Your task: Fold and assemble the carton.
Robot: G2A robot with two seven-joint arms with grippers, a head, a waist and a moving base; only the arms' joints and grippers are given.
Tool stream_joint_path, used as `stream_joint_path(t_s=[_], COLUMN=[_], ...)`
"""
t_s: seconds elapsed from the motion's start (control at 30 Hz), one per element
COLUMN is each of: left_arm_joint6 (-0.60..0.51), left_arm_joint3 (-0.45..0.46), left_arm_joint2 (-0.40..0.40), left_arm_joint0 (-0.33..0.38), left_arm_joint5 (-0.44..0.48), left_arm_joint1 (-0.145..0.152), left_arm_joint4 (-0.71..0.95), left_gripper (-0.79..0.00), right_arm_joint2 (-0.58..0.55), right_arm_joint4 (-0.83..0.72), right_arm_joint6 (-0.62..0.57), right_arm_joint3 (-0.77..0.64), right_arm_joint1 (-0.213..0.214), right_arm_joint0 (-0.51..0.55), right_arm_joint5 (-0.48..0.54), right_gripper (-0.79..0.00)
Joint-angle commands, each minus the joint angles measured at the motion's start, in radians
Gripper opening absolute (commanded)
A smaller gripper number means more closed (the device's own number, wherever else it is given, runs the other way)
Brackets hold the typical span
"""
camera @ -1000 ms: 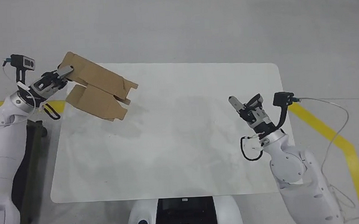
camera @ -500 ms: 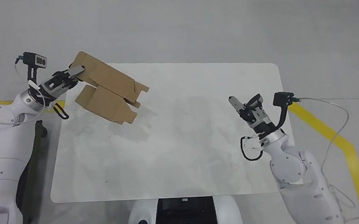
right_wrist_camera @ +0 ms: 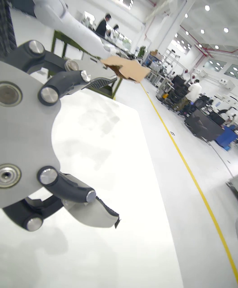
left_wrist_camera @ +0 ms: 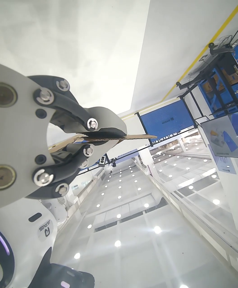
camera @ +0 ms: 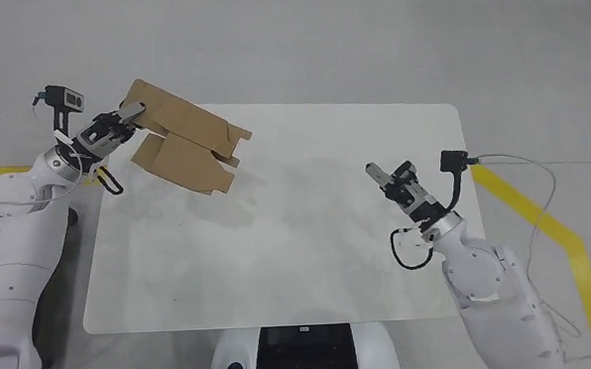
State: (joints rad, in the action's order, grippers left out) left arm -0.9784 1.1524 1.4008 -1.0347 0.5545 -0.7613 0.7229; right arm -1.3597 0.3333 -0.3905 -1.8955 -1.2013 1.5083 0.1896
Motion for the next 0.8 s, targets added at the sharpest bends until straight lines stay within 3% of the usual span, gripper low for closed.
stream_joint_path(t_s=[0.0,0.13,0.3,0.53,0.77], left_arm_joint6=[0.014,0.024,0.002,-0.050,-0.060], left_arm_joint3=[0.003,-0.010,-0.055,-0.125,-0.133], left_arm_joint2=[-0.021,-0.078,-0.131,-0.166,-0.167], left_arm_joint0=[0.013,0.058,0.104,0.142,0.147], left_arm_joint5=[-0.006,-0.017,-0.030,-0.029,-0.031], left_arm_joint1=[-0.007,-0.028,-0.052,-0.076,-0.078], left_arm_joint4=[-0.011,-0.024,0.000,0.054,0.060], left_gripper=[-0.785,-0.785,-0.785,-0.785,-0.785], right_arm_joint2=[-0.001,0.016,0.061,0.134,0.141], right_arm_joint4=[-0.126,-0.362,-0.522,-0.546,-0.555], right_arm_joint6=[-0.124,-0.327,-0.454,-0.391,-0.371], right_arm_joint3=[0.006,0.026,0.055,0.061,0.063], right_arm_joint1=[0.003,0.005,0.004,-0.007,-0.009], right_arm_joint0=[-0.017,-0.056,-0.091,-0.114,-0.117], right_arm_joint5=[0.009,0.006,-0.018,-0.001,0.002], right_gripper=[0.000,0.000,0.000,0.000,0.000])
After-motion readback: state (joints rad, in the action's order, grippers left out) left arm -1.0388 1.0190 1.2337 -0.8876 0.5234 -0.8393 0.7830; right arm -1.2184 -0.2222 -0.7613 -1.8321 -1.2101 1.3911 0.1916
